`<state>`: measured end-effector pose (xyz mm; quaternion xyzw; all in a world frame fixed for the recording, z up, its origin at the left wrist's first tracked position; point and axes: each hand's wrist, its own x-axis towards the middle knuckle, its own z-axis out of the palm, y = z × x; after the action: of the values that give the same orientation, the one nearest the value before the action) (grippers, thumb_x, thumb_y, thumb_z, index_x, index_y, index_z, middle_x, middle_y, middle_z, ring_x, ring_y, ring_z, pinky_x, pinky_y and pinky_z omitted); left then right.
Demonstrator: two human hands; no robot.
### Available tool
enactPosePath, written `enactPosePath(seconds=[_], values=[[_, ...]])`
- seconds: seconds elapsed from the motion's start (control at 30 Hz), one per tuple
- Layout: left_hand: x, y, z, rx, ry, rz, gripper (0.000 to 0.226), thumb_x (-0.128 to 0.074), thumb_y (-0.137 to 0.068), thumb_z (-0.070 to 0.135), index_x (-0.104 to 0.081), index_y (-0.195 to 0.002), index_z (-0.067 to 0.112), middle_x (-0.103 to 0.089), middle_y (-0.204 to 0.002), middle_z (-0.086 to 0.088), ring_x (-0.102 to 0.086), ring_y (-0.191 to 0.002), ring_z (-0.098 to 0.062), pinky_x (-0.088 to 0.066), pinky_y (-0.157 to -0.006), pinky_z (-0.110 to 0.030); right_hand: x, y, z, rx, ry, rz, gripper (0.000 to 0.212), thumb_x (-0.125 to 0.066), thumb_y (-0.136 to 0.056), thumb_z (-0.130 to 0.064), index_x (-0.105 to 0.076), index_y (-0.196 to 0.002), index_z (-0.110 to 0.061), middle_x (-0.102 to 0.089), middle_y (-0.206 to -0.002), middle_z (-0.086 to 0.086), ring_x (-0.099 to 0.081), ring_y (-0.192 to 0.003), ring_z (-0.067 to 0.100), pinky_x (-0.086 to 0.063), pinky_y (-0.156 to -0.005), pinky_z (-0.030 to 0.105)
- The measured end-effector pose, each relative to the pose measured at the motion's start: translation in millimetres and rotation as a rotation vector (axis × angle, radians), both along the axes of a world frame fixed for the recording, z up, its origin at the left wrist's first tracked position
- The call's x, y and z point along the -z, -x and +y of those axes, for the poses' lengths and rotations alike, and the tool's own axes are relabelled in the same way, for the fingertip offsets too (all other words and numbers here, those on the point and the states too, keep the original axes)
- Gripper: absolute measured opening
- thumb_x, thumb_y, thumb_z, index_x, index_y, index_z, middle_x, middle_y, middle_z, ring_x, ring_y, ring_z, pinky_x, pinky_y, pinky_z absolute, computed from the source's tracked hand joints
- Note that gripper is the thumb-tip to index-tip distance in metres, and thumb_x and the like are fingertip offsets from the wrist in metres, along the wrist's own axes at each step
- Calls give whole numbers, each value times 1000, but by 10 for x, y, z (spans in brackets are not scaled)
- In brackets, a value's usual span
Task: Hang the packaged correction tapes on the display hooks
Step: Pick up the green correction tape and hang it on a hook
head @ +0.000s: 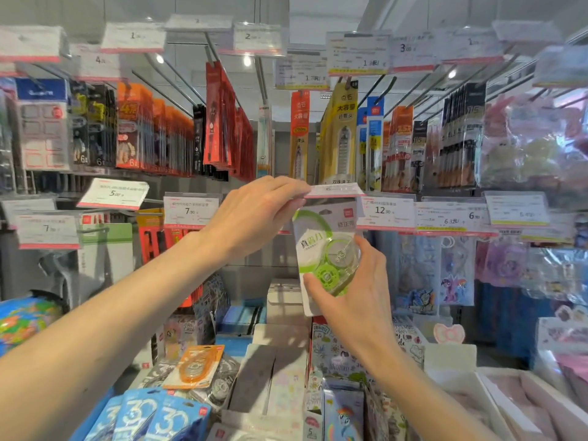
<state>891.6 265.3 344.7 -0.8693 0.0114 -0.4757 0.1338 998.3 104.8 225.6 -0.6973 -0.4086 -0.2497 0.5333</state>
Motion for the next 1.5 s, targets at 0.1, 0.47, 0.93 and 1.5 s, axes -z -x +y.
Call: enactPosePath(seconds=[0.1,0.47,0.93,1.5], values=[[11,-3,14,-2,6,-1,42,-32,-103,44,-56,-134,29,-61,-137,12,-61,-118,-19,-58,-81,-50,3,-27,22,38,43,6,92,-69,-77,-59,-19,-149,-31,-27,-142,-8,-33,-134,14,-40,-106,35],[53,-18,26,-3,-64,-37,40,-37,-104,41,-59,-134,25,-60,-139,12,-61,-112,-17,-60,-72,-46,-15,-283,426,177,177,69,92,-64,-79,-59,-20,-149,-18,-33,-140,9,-36,-129,28,-42,-103,41],[229,42,30,-5,-60,-46,40,-47,-104,33,-54,-140,20,-50,-150,5,-58,-122,-18,-60,-79,-45,-41,-534,764,157,278,200,100,-65,-81,-61,-6,-153,-24,-21,-150,13,-34,-136,38,-47,-101,49],[2346,1033,520,-258,533,498,29,-52,-96,41,-61,-121,29,-62,-119,9,-62,-109,-18,-47,-89,-35,651,211,442,-174,1009,-351,45,-57,-92,-49,-58,-128,-21,-58,-129,1,-52,-120,23,-42,-100,38]])
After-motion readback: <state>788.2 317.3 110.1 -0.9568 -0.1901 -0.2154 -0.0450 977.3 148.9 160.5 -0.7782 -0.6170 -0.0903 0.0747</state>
